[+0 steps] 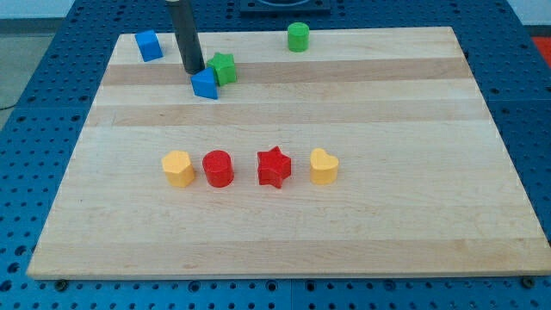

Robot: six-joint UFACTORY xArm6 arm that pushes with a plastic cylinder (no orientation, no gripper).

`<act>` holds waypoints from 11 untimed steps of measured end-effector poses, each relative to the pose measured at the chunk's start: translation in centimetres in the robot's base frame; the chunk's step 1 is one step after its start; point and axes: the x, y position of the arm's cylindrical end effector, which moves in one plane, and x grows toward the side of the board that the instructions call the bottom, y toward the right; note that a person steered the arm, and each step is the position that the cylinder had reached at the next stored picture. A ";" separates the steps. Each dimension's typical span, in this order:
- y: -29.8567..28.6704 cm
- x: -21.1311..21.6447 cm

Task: Nudge the yellow hexagon a bit up

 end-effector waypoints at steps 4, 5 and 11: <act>-10.9 7.1; -13.2 10.5; 7.2 22.3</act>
